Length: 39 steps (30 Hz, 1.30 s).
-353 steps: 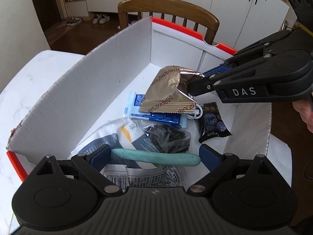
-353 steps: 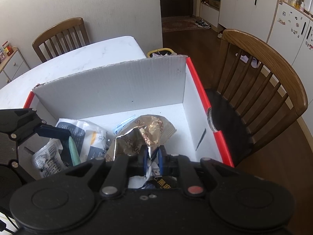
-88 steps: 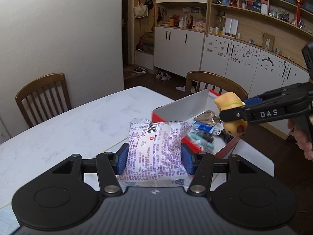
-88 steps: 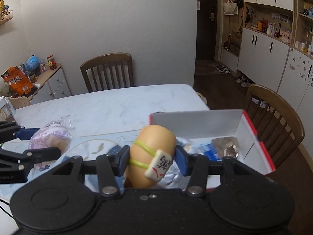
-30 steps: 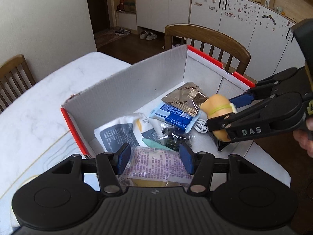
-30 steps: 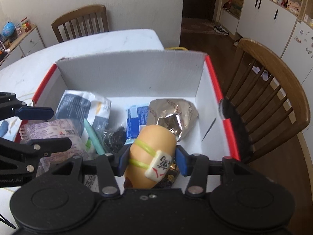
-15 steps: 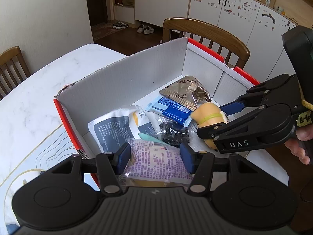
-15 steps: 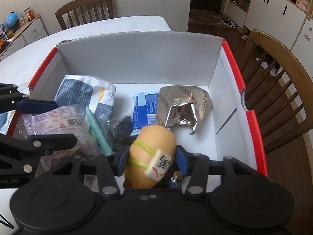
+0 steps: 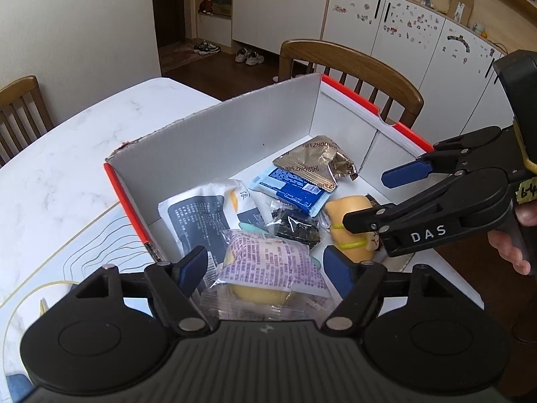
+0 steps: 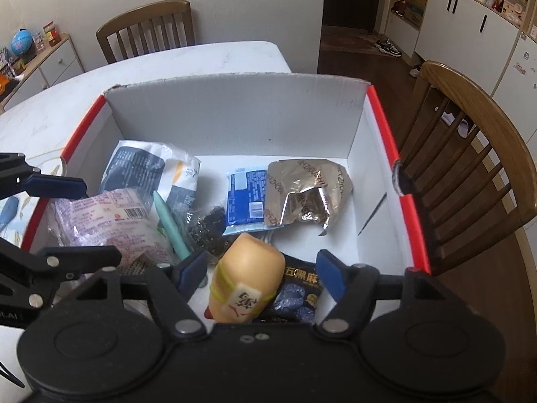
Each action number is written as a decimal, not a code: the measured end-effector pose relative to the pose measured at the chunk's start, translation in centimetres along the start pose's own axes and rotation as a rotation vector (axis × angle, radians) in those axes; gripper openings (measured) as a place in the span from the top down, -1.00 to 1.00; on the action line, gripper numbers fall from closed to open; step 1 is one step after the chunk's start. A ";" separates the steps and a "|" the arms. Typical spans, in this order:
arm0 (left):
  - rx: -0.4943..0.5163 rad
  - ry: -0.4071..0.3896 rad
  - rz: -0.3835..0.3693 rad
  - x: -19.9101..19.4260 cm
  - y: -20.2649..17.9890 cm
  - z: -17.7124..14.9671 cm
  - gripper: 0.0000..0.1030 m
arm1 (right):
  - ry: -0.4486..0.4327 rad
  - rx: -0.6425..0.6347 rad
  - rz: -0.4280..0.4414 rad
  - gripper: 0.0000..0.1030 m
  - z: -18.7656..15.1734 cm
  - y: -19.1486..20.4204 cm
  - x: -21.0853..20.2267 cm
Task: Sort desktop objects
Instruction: 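Lower both items into the shoebox and open both tools, then withdraw both open tools up from the shoebox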
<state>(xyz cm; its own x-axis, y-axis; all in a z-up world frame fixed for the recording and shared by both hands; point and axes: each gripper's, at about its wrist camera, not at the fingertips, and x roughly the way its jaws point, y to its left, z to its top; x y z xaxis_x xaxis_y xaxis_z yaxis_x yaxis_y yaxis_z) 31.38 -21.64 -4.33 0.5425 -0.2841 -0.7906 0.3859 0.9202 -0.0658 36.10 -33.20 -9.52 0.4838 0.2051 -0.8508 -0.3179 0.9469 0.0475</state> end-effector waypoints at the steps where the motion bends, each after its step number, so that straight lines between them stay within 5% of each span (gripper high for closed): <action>1: -0.001 -0.003 0.004 -0.2 0.0 0.0 -0.50 | -0.005 0.000 0.000 -0.40 0.0 0.0 -0.2; 26: -0.045 -0.152 0.027 -7.3 -1.1 -1.1 -0.50 | -0.149 -0.010 0.069 -0.43 -1.2 0.7 -8.2; 39: -0.077 -0.203 0.050 -10.0 -1.8 -1.8 -0.66 | -0.203 -0.019 0.116 -0.68 -2.7 1.8 -10.8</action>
<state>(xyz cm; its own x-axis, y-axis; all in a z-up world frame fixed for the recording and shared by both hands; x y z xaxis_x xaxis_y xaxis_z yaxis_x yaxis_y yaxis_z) 23.90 -19.98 2.54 0.7016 -0.2788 -0.6558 0.3008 0.9501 -0.0821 28.10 -34.42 -1.65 0.5969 0.3593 -0.7173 -0.3953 0.9098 0.1268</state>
